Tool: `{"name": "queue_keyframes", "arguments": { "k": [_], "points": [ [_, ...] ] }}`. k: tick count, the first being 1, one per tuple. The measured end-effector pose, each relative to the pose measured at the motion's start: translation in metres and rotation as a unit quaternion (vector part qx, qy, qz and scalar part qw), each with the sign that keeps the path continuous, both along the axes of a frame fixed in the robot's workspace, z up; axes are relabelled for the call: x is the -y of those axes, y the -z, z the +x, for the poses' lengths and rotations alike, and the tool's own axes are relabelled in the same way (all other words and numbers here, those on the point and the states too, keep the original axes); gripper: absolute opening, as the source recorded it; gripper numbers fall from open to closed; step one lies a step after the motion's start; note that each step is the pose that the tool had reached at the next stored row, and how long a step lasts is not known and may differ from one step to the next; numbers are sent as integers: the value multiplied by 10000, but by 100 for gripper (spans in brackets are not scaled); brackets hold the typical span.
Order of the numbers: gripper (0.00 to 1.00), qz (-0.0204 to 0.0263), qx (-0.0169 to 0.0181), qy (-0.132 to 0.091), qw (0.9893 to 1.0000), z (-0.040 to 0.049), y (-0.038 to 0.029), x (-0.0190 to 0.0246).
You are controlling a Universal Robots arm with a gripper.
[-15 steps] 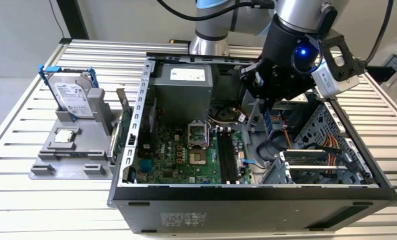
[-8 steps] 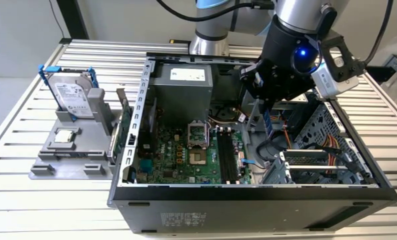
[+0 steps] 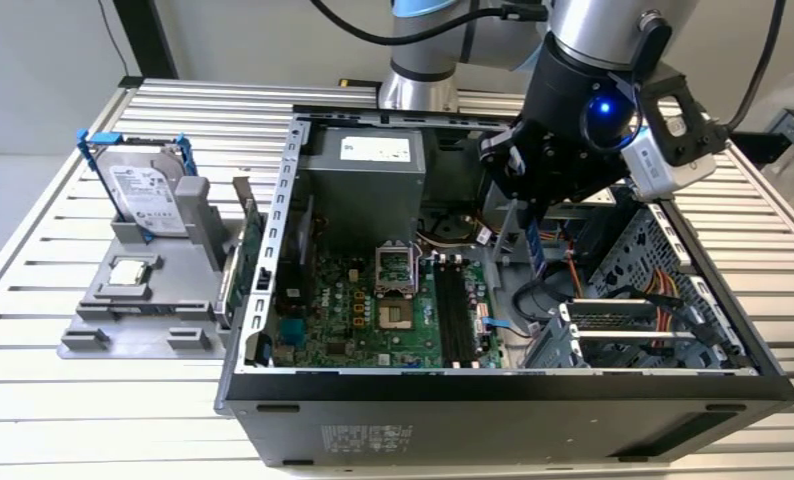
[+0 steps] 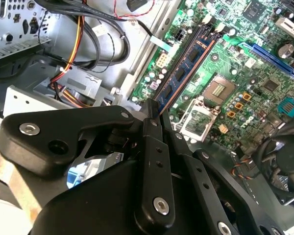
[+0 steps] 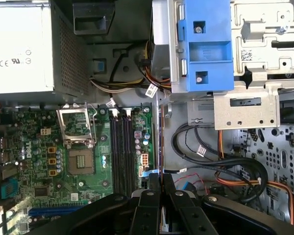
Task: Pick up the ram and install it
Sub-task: 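Insert the ram into the slot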
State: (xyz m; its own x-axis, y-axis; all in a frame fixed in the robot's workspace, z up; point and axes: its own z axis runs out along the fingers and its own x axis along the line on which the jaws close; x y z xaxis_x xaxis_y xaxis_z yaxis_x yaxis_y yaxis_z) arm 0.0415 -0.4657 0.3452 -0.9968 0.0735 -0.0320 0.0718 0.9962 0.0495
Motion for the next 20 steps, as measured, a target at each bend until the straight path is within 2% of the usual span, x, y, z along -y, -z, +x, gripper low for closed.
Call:
{"name": "queue_keyframes", "arguments": {
  "k": [20],
  "points": [
    [0, -5, -5, -2, 10000, -7, 31, -1]
  ]
}}
